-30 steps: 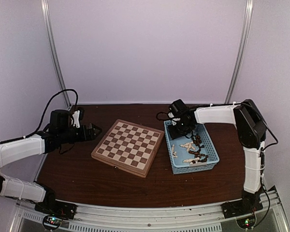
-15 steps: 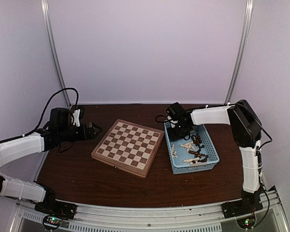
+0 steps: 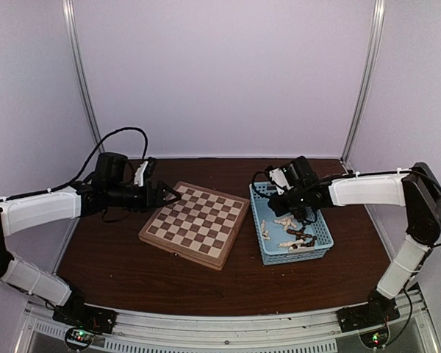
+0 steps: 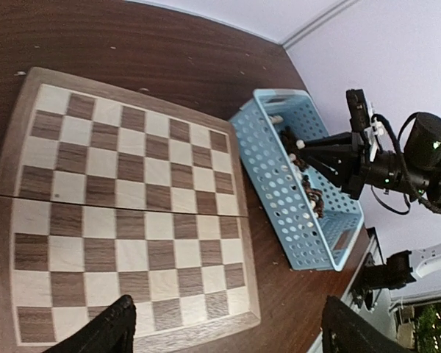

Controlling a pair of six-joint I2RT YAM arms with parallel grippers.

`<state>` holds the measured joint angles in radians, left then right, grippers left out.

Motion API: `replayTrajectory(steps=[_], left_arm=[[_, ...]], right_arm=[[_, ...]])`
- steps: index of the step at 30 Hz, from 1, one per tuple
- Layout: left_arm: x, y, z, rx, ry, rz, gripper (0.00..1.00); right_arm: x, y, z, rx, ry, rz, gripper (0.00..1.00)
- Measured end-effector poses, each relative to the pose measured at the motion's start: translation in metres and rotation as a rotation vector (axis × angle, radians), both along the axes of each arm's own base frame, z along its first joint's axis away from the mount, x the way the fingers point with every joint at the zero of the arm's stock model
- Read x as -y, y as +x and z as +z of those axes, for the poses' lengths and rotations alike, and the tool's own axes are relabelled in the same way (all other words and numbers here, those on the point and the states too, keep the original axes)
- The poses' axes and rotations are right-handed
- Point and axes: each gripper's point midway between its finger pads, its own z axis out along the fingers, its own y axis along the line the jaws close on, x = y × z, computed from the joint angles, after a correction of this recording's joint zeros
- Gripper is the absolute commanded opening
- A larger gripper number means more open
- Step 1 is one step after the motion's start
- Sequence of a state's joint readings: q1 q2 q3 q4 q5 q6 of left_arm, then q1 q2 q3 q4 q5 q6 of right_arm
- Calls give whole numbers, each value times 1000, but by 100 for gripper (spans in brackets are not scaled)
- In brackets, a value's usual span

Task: Set up the chess pieces on the board
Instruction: Pick up the chess piece from the storage box, then place the chess piece on the chessboard.

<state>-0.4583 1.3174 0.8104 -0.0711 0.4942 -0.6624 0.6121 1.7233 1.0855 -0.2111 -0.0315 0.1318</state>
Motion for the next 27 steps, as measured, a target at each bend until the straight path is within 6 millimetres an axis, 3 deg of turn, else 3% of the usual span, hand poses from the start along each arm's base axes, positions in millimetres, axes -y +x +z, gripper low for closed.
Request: replayTrajectory(steps=[7, 12, 16, 20, 24, 27], left_arm=[[62, -21, 26, -25, -70, -159, 84], [97, -25, 26, -83, -122, -228, 80], [110, -29, 15, -142, -143, -252, 69], [118, -30, 7, -197, -157, -272, 59], [126, -32, 5, -229, -174, -299, 57], [129, -34, 5, -245, -182, -314, 48]], right_arm=[[-47, -43, 43, 147, 111, 269, 14], [-89, -80, 63, 228, 147, 450, 14], [-110, -95, 72, 274, 166, 525, 15], [-122, -97, 80, 308, 179, 556, 14], [-135, -94, 83, 329, 186, 575, 14], [-143, -99, 82, 334, 182, 601, 14]])
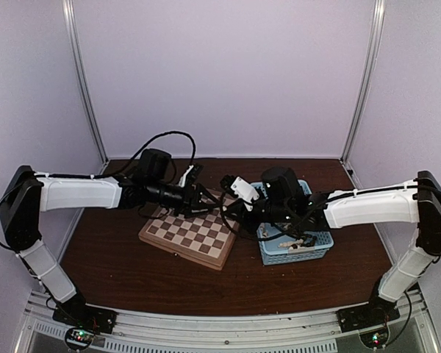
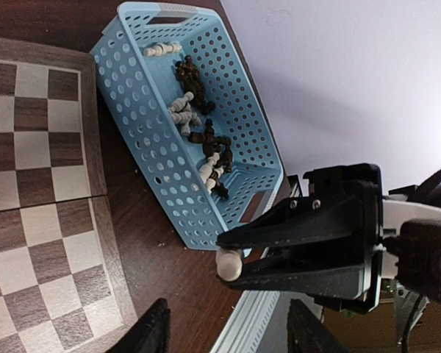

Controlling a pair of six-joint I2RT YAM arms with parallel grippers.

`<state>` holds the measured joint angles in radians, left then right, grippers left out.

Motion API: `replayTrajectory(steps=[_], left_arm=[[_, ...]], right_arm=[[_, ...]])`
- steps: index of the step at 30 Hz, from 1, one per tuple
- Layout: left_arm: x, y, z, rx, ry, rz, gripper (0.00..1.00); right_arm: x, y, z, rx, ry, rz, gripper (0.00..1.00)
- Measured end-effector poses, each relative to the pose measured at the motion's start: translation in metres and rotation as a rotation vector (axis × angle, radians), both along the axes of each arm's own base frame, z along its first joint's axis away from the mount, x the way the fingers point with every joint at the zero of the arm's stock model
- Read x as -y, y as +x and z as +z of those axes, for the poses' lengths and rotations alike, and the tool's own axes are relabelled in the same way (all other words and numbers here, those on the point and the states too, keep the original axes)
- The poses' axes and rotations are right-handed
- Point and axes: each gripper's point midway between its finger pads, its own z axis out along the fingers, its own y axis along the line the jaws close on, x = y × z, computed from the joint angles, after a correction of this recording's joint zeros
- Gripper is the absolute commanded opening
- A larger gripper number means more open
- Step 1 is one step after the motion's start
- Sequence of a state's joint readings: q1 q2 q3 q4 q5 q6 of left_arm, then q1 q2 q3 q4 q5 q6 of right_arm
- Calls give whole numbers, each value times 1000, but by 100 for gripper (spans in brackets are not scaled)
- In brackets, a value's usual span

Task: Set up the chess pieces on the board
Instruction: Place the chess piece on the chessboard.

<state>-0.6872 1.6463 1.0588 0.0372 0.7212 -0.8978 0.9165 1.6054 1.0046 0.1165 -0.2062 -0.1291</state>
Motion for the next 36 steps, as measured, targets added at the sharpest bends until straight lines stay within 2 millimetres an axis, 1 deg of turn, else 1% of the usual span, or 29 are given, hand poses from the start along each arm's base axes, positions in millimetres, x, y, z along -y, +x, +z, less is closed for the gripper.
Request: replayTrajectory(steps=[7, 14, 17, 23, 26, 29, 30, 34, 35, 36], left_arm=[[10, -1, -1, -25, -19, -36, 47], [11, -1, -14, -60, -4, -42, 43], [12, -2, -14, -67, -5, -43, 38], [12, -3, -14, -78, -9, -45, 32], [12, -3, -14, -85, -12, -48, 22], [13, -4, -14, -94, -14, -51, 9], [13, -4, -16, -95, -12, -49, 7], [12, -2, -20, -106, -3, -43, 6], [11, -2, -20, -107, 0, -41, 6], [11, -2, -21, -108, 3, -40, 6]], right_arm=[[-7, -8, 1, 6, -1, 27, 14], [-11, -9, -1, 15, -10, 41, 14], [-13, -11, -3, 13, -10, 51, 14], [-16, -11, -2, 16, -3, 60, 14], [-17, -11, -3, 14, -5, 60, 14], [-17, -10, -6, 12, -10, 61, 14], [-18, -10, -7, 12, -12, 61, 15], [-18, -9, -10, 9, -18, 61, 16], [-18, -9, -10, 10, -19, 60, 18], [-18, -9, -11, 10, -20, 58, 22]])
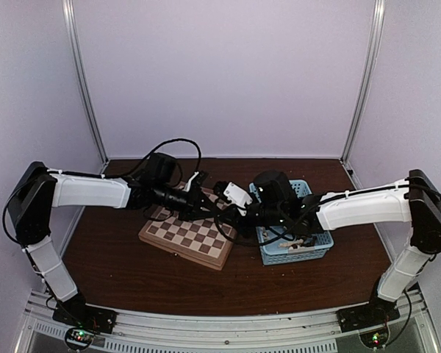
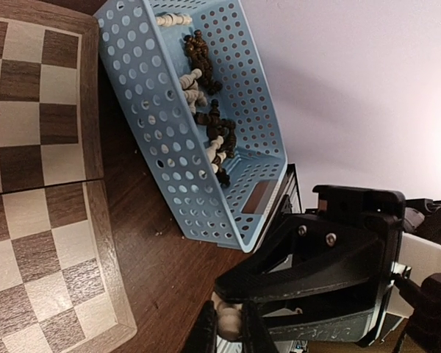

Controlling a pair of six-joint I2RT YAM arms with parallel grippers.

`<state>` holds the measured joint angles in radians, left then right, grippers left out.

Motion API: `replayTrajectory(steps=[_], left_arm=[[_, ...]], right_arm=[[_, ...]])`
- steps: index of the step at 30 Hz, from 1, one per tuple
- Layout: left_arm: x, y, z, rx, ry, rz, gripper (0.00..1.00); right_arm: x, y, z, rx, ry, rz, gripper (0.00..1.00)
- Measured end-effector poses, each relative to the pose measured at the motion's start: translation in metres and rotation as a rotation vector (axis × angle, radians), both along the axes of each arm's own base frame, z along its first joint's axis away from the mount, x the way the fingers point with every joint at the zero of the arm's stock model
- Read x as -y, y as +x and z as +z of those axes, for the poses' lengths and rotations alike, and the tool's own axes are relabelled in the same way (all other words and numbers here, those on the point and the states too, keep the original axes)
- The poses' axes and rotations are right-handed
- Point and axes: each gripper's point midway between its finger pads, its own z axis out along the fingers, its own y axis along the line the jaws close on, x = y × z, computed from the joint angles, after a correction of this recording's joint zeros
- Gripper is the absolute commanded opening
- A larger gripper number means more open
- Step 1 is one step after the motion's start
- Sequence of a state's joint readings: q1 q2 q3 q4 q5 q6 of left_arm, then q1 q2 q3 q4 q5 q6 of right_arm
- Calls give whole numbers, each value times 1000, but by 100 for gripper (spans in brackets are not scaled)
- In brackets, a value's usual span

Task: Set up the chess pieces on the board
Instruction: Place the chess piece on the chessboard.

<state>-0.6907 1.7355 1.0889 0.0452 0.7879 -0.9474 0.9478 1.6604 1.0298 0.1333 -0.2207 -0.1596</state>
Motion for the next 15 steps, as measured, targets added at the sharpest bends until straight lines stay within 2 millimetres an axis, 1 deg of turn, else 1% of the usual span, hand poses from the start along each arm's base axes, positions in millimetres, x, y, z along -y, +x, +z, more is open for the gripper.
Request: replayTrajectory(steps=[4, 8, 9, 11, 15], left_arm=[[0, 0, -1, 12, 10, -7, 6], [-4, 3, -4, 46, 73, -3, 6], [-6, 6, -6, 64, 103, 3, 6], [-11, 12, -9, 110, 169, 18, 6], [-35, 23, -22, 213, 347, 58, 6]], right_arm=[[0, 2, 0, 8, -3, -9, 49], [2, 6, 0, 29, -8, -28, 67], [2, 8, 1, 32, -6, -35, 70], [4, 10, 2, 47, -6, -52, 71], [19, 13, 4, 63, -9, -108, 71]])
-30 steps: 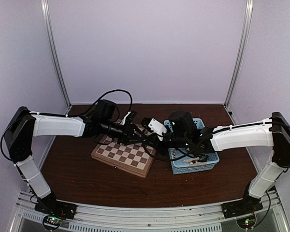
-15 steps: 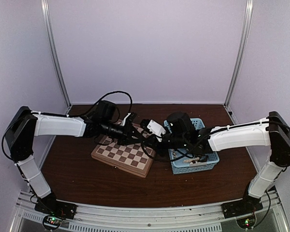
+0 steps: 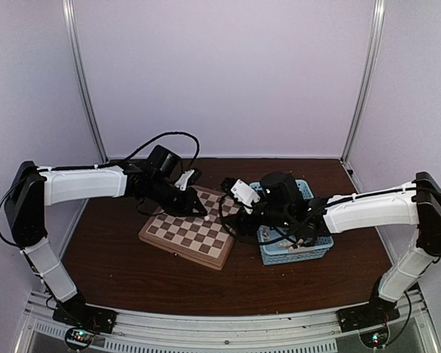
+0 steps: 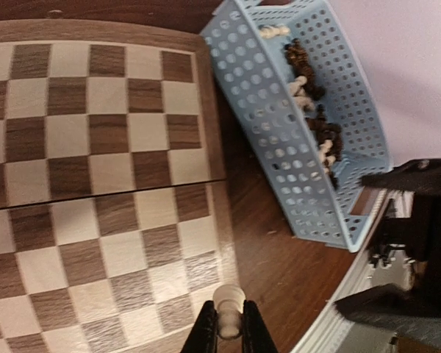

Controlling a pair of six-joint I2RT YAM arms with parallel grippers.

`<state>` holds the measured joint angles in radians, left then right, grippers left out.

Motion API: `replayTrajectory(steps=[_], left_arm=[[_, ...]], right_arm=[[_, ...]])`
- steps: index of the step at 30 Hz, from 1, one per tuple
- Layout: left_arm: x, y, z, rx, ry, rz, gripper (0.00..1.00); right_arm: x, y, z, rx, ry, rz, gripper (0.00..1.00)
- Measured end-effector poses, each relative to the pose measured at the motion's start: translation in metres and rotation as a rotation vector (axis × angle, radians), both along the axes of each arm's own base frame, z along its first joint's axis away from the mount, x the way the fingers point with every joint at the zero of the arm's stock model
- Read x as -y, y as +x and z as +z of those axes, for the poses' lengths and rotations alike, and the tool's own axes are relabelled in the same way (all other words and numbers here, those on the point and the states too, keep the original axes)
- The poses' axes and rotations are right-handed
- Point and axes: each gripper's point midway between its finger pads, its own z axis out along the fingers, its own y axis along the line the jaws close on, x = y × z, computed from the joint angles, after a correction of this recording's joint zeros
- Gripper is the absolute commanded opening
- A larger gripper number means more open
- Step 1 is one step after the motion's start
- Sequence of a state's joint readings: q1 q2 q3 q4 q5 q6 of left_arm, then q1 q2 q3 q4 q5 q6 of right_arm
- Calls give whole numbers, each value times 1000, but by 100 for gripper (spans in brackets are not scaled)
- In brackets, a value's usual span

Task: Set up the chess pieces on the board
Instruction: Place the chess piece on the chessboard.

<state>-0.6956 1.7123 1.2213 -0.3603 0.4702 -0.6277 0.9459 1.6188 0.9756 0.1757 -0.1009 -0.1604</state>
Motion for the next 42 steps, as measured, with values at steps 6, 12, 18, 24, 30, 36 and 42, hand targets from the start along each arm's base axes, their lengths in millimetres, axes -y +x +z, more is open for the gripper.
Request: replayTrajectory(steps=[6, 12, 18, 24, 30, 36, 42], left_arm=[[-53, 13, -20, 129, 302, 85, 4], [-107, 29, -32, 201, 559, 197, 4], [-141, 44, -42, 206, 675, 277, 4], [-157, 51, -62, 172, 737, 296, 4], [-160, 53, -75, 149, 764, 286, 5], [-160, 54, -77, 148, 767, 285, 11], [-158, 56, -78, 157, 757, 287, 17]], right_arm=[[41, 31, 32, 10, 63, -214, 72], [77, 48, 55, 16, 131, -356, 72], [87, 46, 42, -5, 109, -395, 72], [99, 46, 33, -8, 86, -433, 72], [104, 44, 36, -1, 90, -445, 72], [107, 44, 31, -7, 84, -456, 72], [108, 45, 31, -12, 90, -462, 72]])
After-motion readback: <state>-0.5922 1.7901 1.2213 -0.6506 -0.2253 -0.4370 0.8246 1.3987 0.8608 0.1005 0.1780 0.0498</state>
